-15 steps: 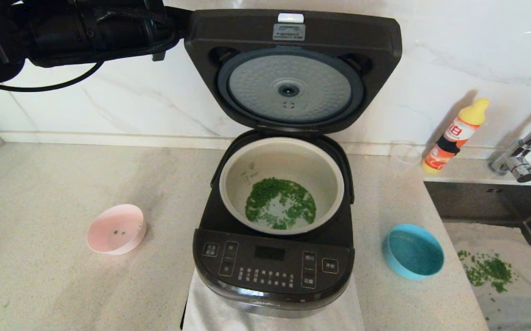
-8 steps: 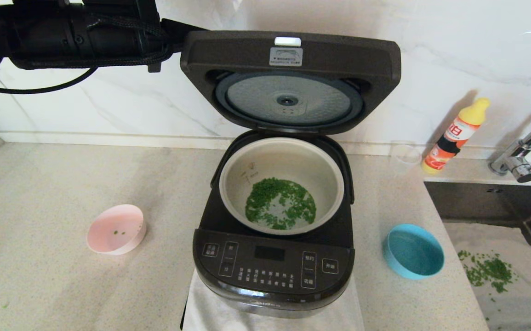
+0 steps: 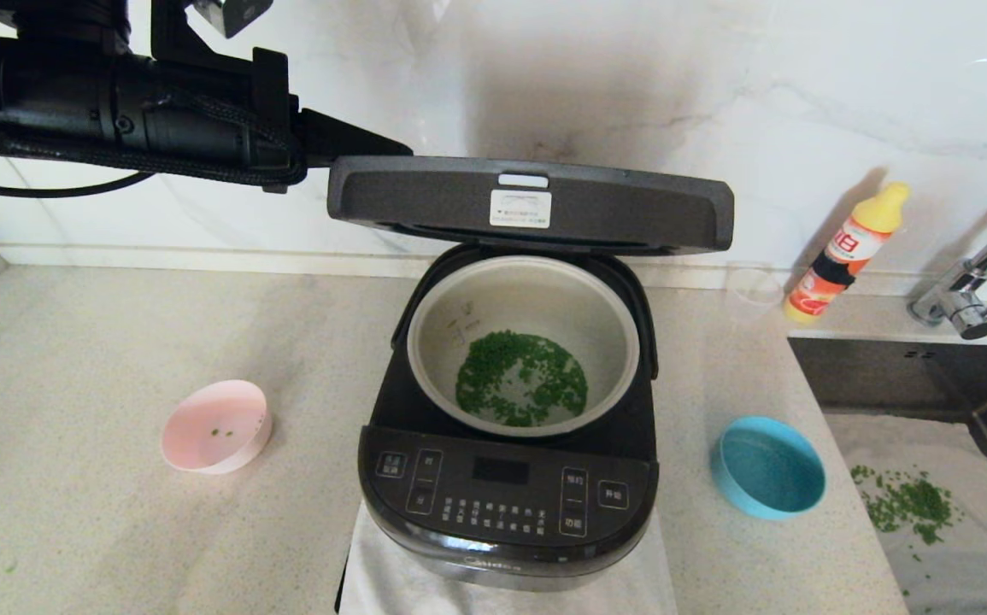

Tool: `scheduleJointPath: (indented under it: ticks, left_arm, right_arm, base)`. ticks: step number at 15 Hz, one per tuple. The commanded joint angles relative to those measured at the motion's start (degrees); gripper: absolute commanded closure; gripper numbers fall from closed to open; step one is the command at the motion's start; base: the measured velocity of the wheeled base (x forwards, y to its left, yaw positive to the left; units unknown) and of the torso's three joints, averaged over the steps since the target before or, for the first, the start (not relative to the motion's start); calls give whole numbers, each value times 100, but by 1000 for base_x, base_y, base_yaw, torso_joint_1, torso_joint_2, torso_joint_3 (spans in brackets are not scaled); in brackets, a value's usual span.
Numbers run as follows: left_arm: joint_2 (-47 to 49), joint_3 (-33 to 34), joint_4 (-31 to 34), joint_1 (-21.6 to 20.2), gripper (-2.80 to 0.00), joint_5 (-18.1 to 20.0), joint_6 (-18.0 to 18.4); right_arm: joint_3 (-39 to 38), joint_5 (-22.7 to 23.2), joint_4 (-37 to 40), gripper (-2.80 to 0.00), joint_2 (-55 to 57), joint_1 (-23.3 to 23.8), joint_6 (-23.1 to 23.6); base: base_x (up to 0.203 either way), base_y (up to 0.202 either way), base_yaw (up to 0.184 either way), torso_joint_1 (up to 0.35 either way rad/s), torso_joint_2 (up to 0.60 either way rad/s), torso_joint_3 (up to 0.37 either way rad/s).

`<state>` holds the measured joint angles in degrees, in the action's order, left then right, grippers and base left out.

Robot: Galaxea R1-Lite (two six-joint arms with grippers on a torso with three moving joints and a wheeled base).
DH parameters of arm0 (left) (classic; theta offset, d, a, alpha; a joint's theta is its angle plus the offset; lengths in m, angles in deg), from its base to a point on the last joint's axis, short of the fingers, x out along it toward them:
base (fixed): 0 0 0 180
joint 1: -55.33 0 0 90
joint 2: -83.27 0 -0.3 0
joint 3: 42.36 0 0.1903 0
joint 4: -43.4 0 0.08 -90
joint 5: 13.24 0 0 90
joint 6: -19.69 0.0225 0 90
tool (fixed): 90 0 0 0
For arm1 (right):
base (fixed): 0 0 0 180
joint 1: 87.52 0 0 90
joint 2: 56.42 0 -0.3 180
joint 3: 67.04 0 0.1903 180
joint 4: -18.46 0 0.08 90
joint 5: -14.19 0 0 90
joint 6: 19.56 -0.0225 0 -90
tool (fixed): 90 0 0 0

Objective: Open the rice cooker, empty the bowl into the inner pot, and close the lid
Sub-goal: Close the rice cooker

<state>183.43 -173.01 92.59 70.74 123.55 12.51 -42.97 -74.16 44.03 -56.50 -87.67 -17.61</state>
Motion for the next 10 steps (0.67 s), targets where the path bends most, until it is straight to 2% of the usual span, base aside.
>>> scheduleJointPath:
  ticks: [1,4,10]
  left_arm:
    - [-103,269,250,6,0,15,263]
    - [-250,841,360,12,0,7,637]
    - [-348,1650,354,85,0,-38,917]
  right_arm:
    - [0,2,7,0,-1,-1,6]
    - [0,2,5,0,-1,-2,5]
    - [0,2,8,0,-1,-2,6]
  base:
    - [0,0,0,0,0,0]
    - [0,0,0,0,0,0]
    - [0,0,0,0,0,0]
